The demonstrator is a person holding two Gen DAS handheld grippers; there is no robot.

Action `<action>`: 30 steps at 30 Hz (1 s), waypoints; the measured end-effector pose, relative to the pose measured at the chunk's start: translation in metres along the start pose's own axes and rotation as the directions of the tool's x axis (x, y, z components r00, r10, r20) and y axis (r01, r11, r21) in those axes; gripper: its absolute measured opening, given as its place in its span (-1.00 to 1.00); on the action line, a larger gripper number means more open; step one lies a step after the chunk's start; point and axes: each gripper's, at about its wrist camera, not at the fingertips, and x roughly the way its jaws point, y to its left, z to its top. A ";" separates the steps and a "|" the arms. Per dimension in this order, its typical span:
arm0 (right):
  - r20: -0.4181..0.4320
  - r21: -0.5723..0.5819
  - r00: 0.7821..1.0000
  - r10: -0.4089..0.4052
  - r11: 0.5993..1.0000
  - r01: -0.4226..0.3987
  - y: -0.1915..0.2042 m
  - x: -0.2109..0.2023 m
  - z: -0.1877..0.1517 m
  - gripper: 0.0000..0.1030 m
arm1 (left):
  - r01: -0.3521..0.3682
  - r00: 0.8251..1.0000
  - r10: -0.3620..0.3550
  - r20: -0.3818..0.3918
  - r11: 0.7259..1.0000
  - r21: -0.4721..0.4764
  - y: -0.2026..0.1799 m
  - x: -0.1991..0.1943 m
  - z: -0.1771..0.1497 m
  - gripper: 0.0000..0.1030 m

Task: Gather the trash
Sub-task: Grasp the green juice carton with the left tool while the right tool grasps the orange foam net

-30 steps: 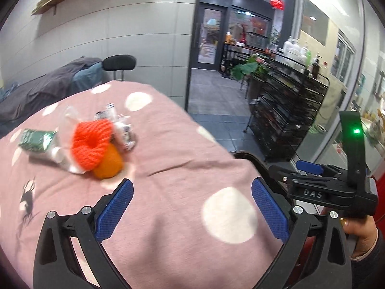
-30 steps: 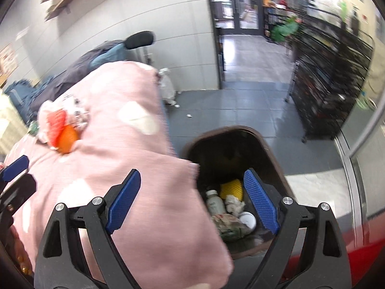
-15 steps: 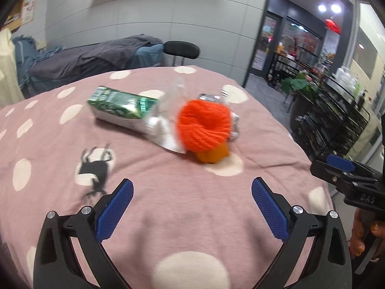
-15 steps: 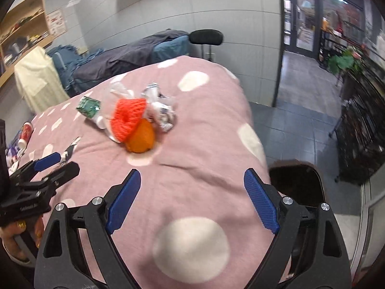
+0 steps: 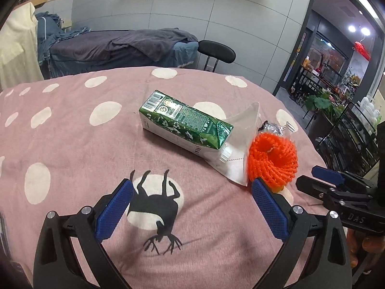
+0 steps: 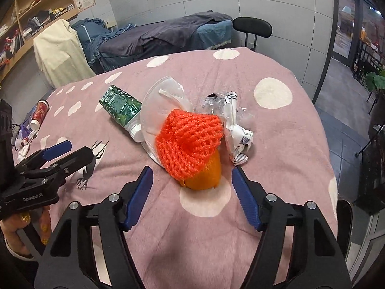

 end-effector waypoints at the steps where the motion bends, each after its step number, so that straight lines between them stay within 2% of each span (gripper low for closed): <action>1: -0.021 0.006 1.000 0.006 1.000 -0.006 0.000 0.010 0.004 0.19 | 0.002 1.000 -0.002 -0.003 1.000 -0.008 0.002 0.003 0.004 0.88; 2: -0.036 0.009 0.999 0.008 1.000 -0.008 0.000 0.019 0.008 0.14 | 0.004 1.000 -0.004 -0.004 1.000 -0.015 0.003 0.005 0.007 0.88; 4: -0.064 0.026 0.998 0.009 1.000 -0.007 -0.001 0.034 0.012 -0.16 | 0.014 1.000 -0.015 -0.012 1.000 -0.025 0.004 0.011 0.014 0.88; 5: -0.072 0.032 0.997 0.015 0.999 -0.012 -0.002 0.038 0.014 -0.24 | 0.017 1.000 -0.018 -0.017 0.999 -0.027 0.004 0.014 0.017 0.88; 7: -0.074 0.039 0.997 0.035 0.999 -0.032 -0.001 0.040 0.016 -0.61 | 0.021 0.999 -0.022 -0.023 0.999 -0.030 0.004 0.021 0.023 0.88; 9: -0.056 0.023 0.998 0.024 0.999 -0.023 0.001 0.036 0.016 -0.76 | 0.021 0.999 -0.022 -0.029 0.999 -0.037 0.004 0.027 0.028 0.88; 11: -0.023 -0.007 1.000 -0.006 1.000 0.006 0.005 0.027 0.015 -0.77 | 0.025 0.999 -0.027 -0.035 0.998 -0.058 0.006 0.032 0.033 0.88; 16: 0.012 -0.009 1.000 0.013 1.000 -0.013 0.003 0.005 0.003 -0.79 | 0.036 0.999 -0.038 -0.018 0.994 -0.101 0.006 0.035 0.040 0.88; 22: 0.064 -0.002 0.998 0.003 1.000 -0.003 -0.004 -0.024 -0.012 -0.79 | 0.076 0.996 -0.075 0.042 0.997 -0.025 -0.021 0.022 0.033 0.81; 25: 0.074 0.013 0.997 -0.001 1.000 0.001 -0.011 -0.034 -0.017 -0.79 | 0.025 0.999 -0.025 0.025 1.000 0.016 -0.031 0.029 0.035 0.80; 30: 0.100 0.029 0.995 -0.012 1.000 0.009 -0.018 -0.050 -0.026 -0.79 | 0.026 0.999 -0.032 -0.029 0.986 -0.165 -0.007 0.051 0.050 0.77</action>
